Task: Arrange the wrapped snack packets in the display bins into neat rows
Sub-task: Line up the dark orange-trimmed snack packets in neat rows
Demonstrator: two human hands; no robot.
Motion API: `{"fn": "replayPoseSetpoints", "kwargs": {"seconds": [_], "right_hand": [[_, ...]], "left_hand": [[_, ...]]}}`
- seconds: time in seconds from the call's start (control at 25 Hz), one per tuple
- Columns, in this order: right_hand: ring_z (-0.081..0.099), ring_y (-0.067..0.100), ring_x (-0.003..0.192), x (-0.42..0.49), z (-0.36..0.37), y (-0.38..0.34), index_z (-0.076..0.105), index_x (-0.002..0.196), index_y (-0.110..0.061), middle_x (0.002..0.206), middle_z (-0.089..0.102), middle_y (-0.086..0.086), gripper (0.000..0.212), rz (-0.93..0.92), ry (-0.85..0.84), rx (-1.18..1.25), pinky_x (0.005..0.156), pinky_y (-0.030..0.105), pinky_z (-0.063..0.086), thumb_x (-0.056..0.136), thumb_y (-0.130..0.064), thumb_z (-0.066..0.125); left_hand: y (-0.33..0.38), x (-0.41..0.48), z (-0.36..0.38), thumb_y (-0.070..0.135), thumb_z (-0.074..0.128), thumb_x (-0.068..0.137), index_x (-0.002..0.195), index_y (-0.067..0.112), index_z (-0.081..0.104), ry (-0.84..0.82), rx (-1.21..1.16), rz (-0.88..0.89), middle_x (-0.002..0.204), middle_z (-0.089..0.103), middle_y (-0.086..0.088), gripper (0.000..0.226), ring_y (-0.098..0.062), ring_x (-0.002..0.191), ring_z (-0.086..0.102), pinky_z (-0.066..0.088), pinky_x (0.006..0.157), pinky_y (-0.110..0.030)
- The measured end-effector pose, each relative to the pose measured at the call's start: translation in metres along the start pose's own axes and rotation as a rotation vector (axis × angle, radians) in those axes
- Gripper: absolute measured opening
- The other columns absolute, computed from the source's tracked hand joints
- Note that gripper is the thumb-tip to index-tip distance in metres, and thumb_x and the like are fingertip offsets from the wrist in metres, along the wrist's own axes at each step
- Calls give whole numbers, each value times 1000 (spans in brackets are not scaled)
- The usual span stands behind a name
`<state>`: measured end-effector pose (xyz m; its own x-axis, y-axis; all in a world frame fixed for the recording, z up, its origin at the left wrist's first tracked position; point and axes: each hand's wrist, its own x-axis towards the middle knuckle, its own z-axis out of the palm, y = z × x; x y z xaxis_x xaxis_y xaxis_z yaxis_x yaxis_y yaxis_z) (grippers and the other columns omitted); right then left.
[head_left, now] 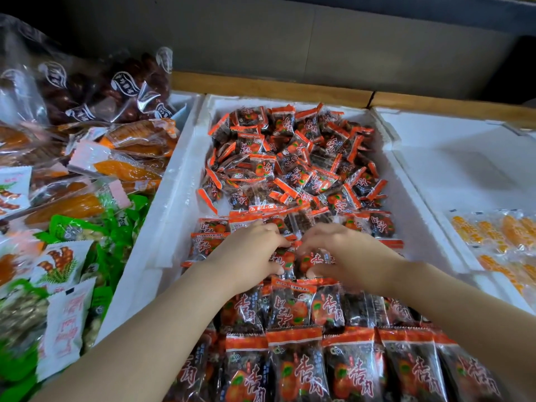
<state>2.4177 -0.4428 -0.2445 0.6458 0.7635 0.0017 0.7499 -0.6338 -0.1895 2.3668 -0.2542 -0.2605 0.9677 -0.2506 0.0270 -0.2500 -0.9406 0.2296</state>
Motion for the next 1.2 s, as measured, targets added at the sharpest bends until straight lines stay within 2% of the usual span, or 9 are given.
{"fn": "replayPoseSetpoints", "kwargs": {"seconds": [0.24,0.36,0.44,0.52,0.6,0.76,1.0,1.08,1.2], "right_hand": [[53,10,115,-2,6,2,48,129,-31,131,53,-12,48,137,4,170,98,29,43,85,-32,67],[54,9,105,5,-1,13,45,132,-26,129,52,-6,47,216,177,206,89,21,40,89,-33,61],[54,16,105,19,-5,25,37,139,-19,131,51,3,54,345,234,201,84,21,37,91,-31,59],[53,21,112,36,-3,34,33,141,-13,135,49,7,62,449,204,264,88,26,39,89,-31,62],[54,22,112,48,1,39,35,140,-13,135,50,8,63,458,209,326,89,27,42,88,-28,65],[57,23,109,57,2,47,48,135,-17,130,56,6,48,382,134,226,93,32,46,89,-18,63],[37,22,128,44,9,49,46,136,-20,137,47,2,44,376,95,-48,102,40,38,94,-35,52],[35,23,128,41,8,47,42,138,-18,138,44,3,48,367,160,-104,103,36,35,95,-37,49],[36,27,125,41,-1,56,34,137,-10,135,40,10,51,471,365,-119,103,36,32,95,-34,51]], "left_hand": [[1,-3,-1,39,58,92,140,24,46,13,33,24,126,50,6,52,-16,123,41,39,100,-33],[-2,8,-9,37,52,96,137,25,48,103,-12,3,131,50,7,43,-15,126,41,38,101,-34],[-6,28,-14,36,50,97,139,23,46,149,-37,-15,138,47,5,44,-16,128,40,36,105,-36],[-7,48,-12,37,51,97,144,20,40,90,-83,-46,147,41,0,51,-19,134,36,33,109,-39],[-8,66,-5,37,54,95,145,18,37,28,-132,-77,148,39,-4,56,-23,134,37,32,110,-41],[-4,89,1,40,61,90,142,20,41,-23,-107,-123,138,42,-8,60,-29,130,37,30,108,-45],[6,91,3,43,56,93,139,16,44,-30,111,-94,132,43,-9,55,-29,125,40,33,101,-43],[5,88,3,44,51,94,136,14,46,-3,157,-62,127,45,-8,51,-27,122,42,35,97,-41],[-2,93,-3,45,50,95,133,17,46,217,69,-41,124,46,-4,47,-23,120,43,36,96,-35]]}}
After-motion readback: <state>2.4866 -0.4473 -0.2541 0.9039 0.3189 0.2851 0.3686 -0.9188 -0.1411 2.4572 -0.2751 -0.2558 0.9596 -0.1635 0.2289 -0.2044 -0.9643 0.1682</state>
